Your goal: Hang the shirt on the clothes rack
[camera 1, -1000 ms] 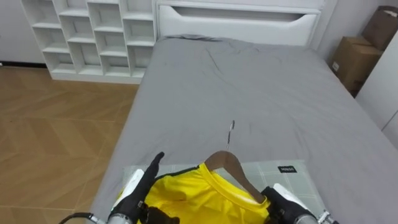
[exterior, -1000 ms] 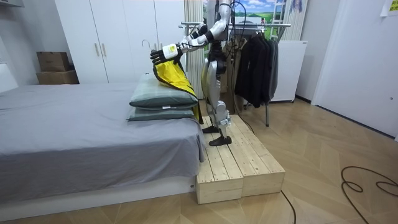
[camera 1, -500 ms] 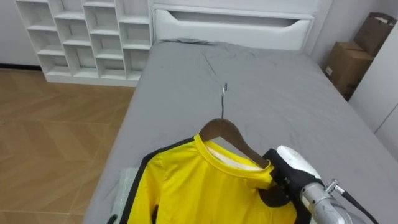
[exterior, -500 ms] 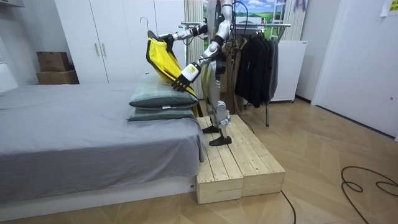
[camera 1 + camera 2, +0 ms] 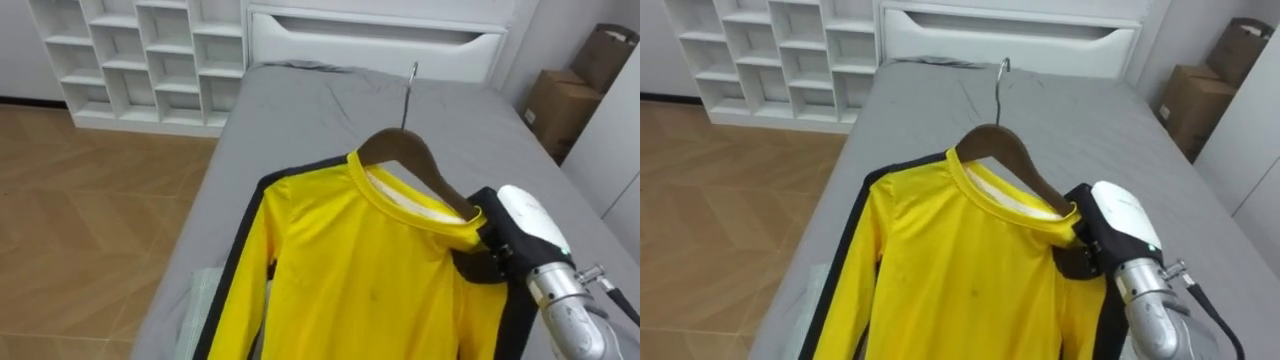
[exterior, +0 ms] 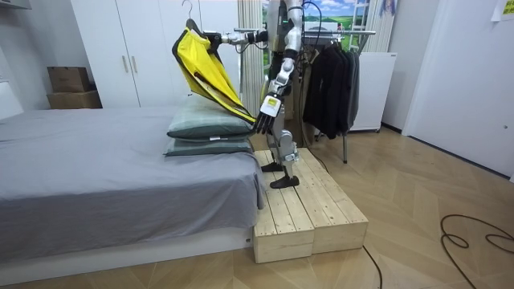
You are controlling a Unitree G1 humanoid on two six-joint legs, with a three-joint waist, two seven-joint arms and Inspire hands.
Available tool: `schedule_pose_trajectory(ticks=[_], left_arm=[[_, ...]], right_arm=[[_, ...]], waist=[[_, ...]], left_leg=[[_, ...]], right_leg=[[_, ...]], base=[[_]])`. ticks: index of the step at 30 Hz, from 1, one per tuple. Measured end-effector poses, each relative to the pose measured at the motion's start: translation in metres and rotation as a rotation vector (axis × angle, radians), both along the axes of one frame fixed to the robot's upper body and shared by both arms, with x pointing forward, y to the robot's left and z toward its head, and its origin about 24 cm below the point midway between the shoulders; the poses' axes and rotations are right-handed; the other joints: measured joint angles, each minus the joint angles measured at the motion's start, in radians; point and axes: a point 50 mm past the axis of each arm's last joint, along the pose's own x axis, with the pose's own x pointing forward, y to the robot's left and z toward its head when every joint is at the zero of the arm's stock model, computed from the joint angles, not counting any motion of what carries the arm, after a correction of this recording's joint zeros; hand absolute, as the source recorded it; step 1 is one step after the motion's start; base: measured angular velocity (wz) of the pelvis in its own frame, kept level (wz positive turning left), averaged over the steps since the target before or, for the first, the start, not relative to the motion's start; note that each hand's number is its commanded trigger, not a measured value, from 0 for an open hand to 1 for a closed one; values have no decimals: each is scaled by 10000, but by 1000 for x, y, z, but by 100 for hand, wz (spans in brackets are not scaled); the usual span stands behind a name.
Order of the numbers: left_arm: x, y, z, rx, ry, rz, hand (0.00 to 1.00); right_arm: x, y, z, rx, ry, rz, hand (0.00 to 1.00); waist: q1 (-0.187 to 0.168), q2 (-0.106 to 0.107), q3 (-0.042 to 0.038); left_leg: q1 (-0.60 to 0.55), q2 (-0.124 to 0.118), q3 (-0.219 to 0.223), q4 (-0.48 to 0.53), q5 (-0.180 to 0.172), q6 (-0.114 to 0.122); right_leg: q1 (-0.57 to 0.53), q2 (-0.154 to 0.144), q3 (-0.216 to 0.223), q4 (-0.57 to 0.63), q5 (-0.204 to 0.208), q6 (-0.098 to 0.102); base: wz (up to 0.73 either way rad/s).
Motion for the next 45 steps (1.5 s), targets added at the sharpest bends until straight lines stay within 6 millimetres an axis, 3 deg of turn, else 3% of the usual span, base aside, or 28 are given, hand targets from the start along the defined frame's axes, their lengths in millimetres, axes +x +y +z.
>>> schedule_pose_trajectory(ticks=[5,13,21,26,30,31,36,39,42,43,44,45], left_arm=[[-15,1,-3,71,618,187,0],[-16,1,-3,95,732,178,0],[-16,-1,-4,90,758,196,0],[-24,-3,-6,169,957,330,0],[-33,-4,-7,300,1292,203,0],[-32,-3,-7,369,1367,18,0],[-29,-2,-6,373,1448,-52,0],[-17,-2,-4,425,1298,-579,0],[-3,-2,-2,447,869,-595,0],[0,1,-1,532,862,-608,0],[1,-1,-2,517,954,-627,0],[1,-2,-3,500,982,-663,0]], right_arm=[[-3,1,9,282,-553,-3,100],[-4,0,9,324,-693,-121,100],[-22,1,4,280,-799,-127,100],[-33,-2,-2,274,-754,-361,100],[-35,-4,-4,255,-884,-646,100],[-37,-5,-5,259,-957,-738,100],[-42,-7,-11,223,-743,-873,100],[-41,-5,-10,-6,-779,-802,100],[-39,2,-2,-55,-1133,-604,100],[-38,5,-1,-34,-1233,-579,100],[-39,4,-3,-14,-1179,-720,100],[-39,4,-2,-35,-1181,-772,100]], waist=[[-1,-16,-11],[19,-7,-18],[8,11,-68],[-29,-5,-74],[-213,-98,-23],[-213,-157,-46],[-275,-326,3],[-245,-376,5],[-240,-345,14],[-58,-295,75],[2,-139,154],[60,-100,145]], left_leg=[[45,6,0,4,0,0],[44,4,-14,4,0,0],[84,7,83,11,0,0],[69,24,334,-8,-21,2],[26,30,592,73,-68,30],[-101,51,765,99,-82,41],[-298,185,1495,244,-169,70],[-539,244,2321,465,-341,136],[-734,361,3707,464,-315,204],[-830,663,4631,491,-302,253],[-695,805,5237,558,-360,279],[-607,813,5539,482,-386,291]], right_leg=[[10,0,-4,3,0,0],[9,0,3,3,1,-1],[14,-3,11,26,1,-1],[-119,24,245,161,-1,0],[-241,49,565,216,-4,3],[-389,67,681,222,-8,11],[-925,200,1110,312,356,7],[-1616,289,1333,589,501,-1],[-1900,515,1302,-186,1522,-114],[-1955,514,560,-301,1771,-268],[-1990,257,-1087,955,882,-316],[-1946,58,-1673,1577,410,-305]], base=[[0],[0],[-2],[-13],[-18],[-37],[-45],[-85],[-144],[-160],[-155],[-137]])
